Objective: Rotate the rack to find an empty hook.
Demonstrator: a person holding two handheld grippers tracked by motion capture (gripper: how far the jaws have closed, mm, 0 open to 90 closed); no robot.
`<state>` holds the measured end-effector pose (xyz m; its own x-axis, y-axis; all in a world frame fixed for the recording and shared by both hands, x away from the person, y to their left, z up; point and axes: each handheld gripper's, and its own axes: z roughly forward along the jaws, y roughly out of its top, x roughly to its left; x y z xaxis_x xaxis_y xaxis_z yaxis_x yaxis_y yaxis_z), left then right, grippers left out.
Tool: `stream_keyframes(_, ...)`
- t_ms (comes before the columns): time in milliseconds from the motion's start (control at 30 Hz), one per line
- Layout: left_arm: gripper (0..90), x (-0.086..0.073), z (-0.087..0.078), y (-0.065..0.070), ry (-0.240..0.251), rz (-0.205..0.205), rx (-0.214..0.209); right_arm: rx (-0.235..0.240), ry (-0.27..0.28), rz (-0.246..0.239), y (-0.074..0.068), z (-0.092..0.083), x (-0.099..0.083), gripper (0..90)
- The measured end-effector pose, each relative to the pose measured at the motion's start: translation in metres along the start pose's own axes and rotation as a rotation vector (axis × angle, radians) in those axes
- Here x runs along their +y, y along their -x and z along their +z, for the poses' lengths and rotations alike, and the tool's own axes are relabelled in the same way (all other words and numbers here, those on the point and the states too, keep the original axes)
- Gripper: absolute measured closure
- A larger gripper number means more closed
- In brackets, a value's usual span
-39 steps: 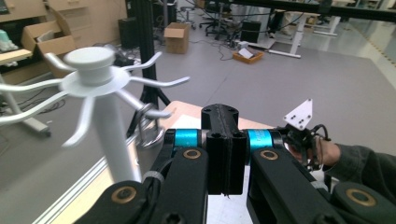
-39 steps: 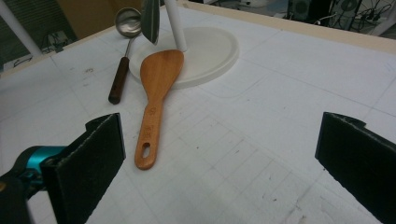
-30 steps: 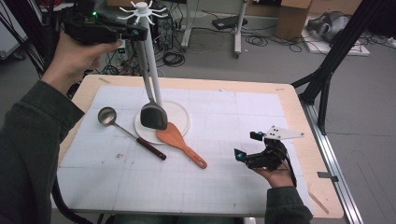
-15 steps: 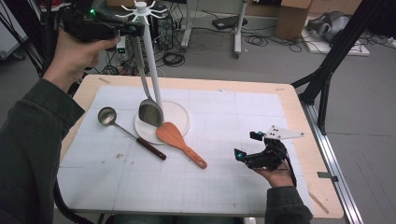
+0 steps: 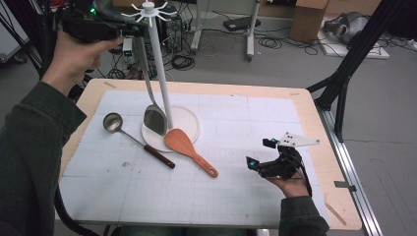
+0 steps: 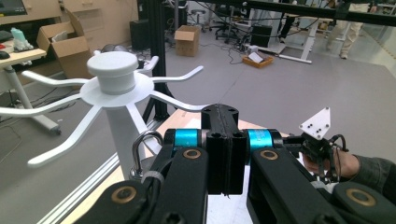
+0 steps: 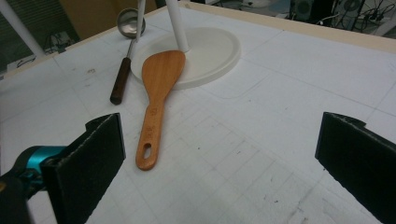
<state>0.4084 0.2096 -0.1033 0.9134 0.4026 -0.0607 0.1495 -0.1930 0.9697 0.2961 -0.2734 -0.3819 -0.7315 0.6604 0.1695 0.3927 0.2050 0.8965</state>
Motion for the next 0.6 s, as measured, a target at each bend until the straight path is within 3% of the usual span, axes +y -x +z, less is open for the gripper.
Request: stream_keyframes(600, 89.7, -0.0013, -0.0075, -0.0055, 0.009, -0.005, 0.020, 0.001, -0.001, -0.004, 0.0002, 0.0003, 0.0000, 0.5)
